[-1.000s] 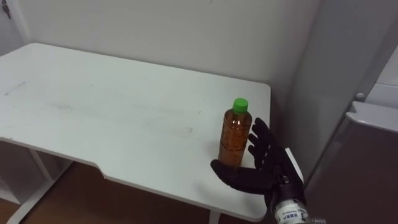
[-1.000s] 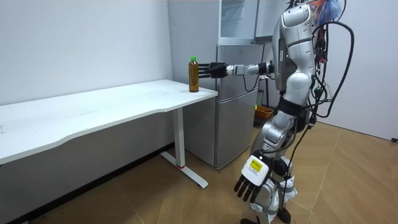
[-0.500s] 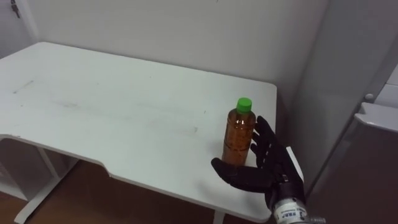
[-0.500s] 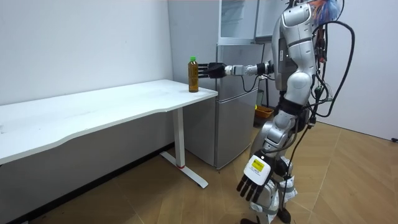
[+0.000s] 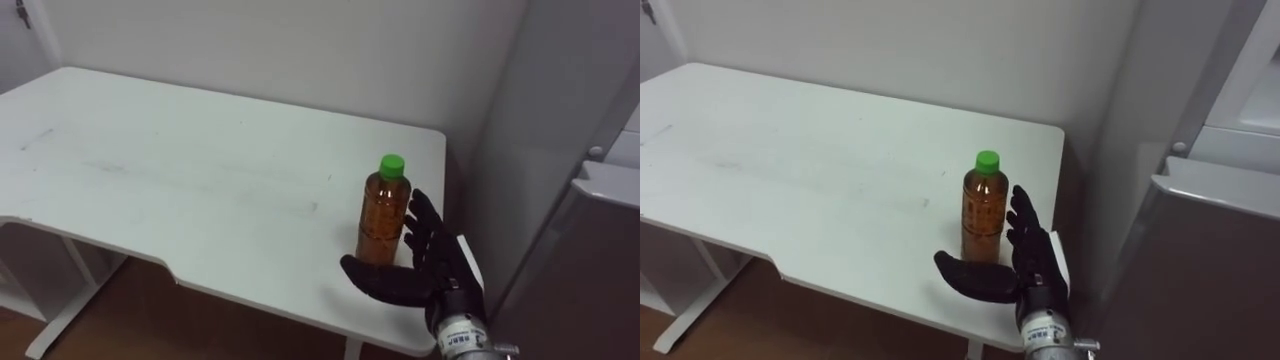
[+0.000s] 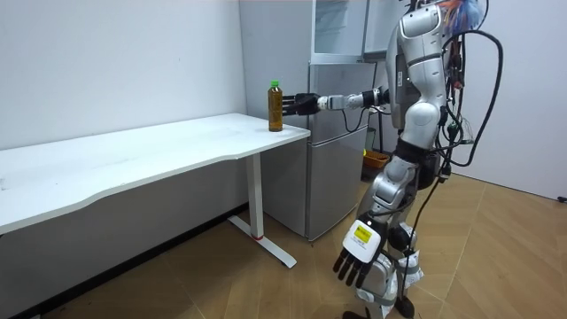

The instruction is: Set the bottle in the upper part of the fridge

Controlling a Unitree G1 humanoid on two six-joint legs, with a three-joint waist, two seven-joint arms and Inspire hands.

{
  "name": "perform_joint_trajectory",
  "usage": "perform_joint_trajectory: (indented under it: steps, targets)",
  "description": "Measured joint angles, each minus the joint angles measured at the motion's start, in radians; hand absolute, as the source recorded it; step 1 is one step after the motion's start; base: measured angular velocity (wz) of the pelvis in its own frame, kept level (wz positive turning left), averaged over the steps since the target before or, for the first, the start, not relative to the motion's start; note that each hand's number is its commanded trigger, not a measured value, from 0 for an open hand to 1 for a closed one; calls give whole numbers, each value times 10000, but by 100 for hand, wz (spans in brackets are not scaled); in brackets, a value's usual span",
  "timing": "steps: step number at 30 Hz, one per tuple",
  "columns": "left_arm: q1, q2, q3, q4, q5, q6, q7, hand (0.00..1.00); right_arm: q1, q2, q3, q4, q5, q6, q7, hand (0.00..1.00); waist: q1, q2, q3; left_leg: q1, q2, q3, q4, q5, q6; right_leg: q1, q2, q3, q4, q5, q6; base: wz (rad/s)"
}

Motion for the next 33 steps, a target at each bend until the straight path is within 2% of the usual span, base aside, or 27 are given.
perform_joint_trajectory:
  steps: [3, 8, 11, 15, 17, 23, 33]
  targets:
    - [-50, 0, 2, -19, 2, 8, 53, 0, -28, -1, 0, 134, 0, 205, -354, 0, 7, -7, -6, 32, -31, -5, -7, 10, 16, 0, -20, -14, 0, -1, 7, 0]
    - [25, 10, 5, 12, 0, 167, 51, 0, -275, 8, 54, 528, 1, 318, -897, 0, 71, -78, -46, 76, -46, -74, 1, 28, 30, 48, -46, -94, 3, 0, 14, 3]
    - [88, 7, 10, 14, 13, 212, 27, 0, -543, 4, 49, 773, 1, 352, -1086, 0, 95, -127, -41, 74, -69, -164, 1, 51, 41, 80, -81, -238, 66, -6, 25, 9]
    - [142, 8, 22, -9, 15, 295, -50, 0, -828, 3, 29, 1040, 4, 569, -1077, 0, 169, -225, -28, 66, -93, -271, -2, 55, 47, 149, -115, -343, 145, -26, 57, 10]
    - [176, 5, 20, -38, 15, 373, -92, 0, -841, -4, 23, 1122, 13, 586, -1078, 0, 213, -272, -42, 81, -144, -462, 31, 74, 71, 253, -147, -444, 145, -43, 84, 19]
    - [327, 9, 22, -33, 5, 382, -268, 0, -845, 2, 33, 1171, 77, 669, -1061, 0, 308, -277, -37, 68, -253, -625, 126, 126, 133, 317, -240, -565, 159, -65, 122, 9]
    - [422, 10, 20, -33, 8, 506, -455, 0, -857, -5, 27, 1170, 81, 671, -1089, 0, 303, -269, -32, 63, -298, -736, 211, 178, 156, 315, -281, -564, 301, -70, 132, 1]
